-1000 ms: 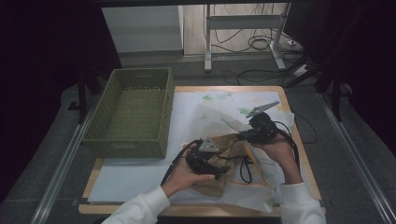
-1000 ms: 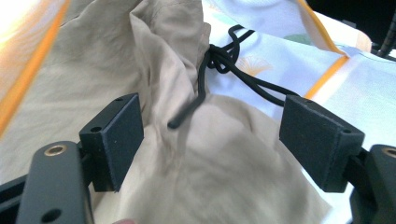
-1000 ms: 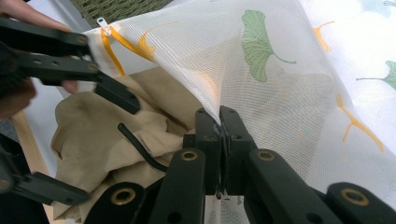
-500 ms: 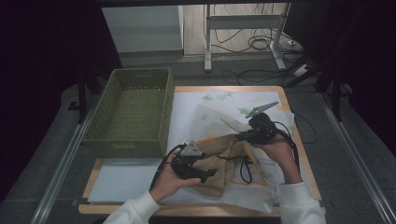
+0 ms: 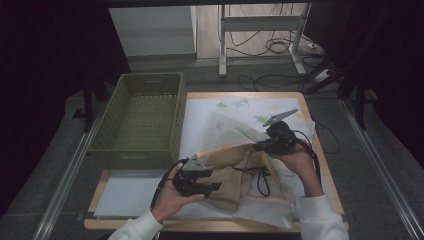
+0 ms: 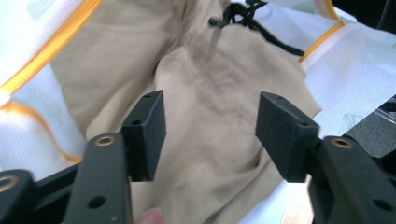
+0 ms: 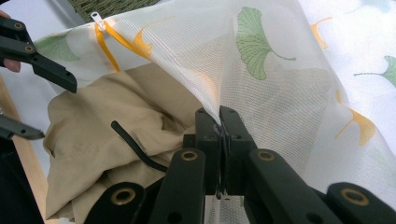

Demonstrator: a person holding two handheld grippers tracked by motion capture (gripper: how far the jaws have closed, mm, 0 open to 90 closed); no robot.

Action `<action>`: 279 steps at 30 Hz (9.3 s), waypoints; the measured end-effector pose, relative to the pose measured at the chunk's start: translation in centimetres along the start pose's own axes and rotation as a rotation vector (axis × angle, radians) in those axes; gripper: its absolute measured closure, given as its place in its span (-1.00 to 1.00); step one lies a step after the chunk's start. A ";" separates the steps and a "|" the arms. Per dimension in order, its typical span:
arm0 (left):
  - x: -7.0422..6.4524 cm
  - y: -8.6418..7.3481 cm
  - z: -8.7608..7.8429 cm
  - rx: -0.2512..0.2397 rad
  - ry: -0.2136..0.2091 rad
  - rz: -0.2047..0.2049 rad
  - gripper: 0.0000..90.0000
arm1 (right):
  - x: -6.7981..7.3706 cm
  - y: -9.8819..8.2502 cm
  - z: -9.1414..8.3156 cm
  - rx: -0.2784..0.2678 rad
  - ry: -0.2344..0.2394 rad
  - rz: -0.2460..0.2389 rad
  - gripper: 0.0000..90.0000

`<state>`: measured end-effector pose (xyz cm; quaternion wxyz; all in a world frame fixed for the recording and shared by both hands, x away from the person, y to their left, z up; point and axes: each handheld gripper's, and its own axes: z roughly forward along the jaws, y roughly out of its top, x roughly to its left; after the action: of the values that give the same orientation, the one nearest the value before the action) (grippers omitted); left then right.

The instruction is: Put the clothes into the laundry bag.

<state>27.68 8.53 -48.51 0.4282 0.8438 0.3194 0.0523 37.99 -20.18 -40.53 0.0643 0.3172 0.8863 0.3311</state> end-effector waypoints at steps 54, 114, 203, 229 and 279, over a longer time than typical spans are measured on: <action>-2.0 -2.6 2.7 0.186 -0.144 0.038 1.00 | 0.2 0.1 1.0 0.022 0.009 -0.014 0.92; -1.7 1.4 8.0 0.182 0.032 0.080 1.00 | 0.6 0.2 1.2 0.032 0.024 -0.020 0.92; 0.2 6.1 13.4 0.091 0.215 0.087 1.00 | 0.2 0.0 0.6 0.013 0.019 -0.002 0.92; -0.8 4.4 10.8 0.119 0.083 0.070 1.00 | 0.2 0.0 0.8 0.019 0.024 -0.008 0.92; -1.3 4.7 9.5 0.048 0.110 0.106 1.00 | 0.1 -0.2 0.7 0.022 0.029 -0.001 0.92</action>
<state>32.40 -0.75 -50.67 0.3861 0.8654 0.2987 0.1135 38.06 -19.82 -41.21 0.0481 0.3125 0.8909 0.3261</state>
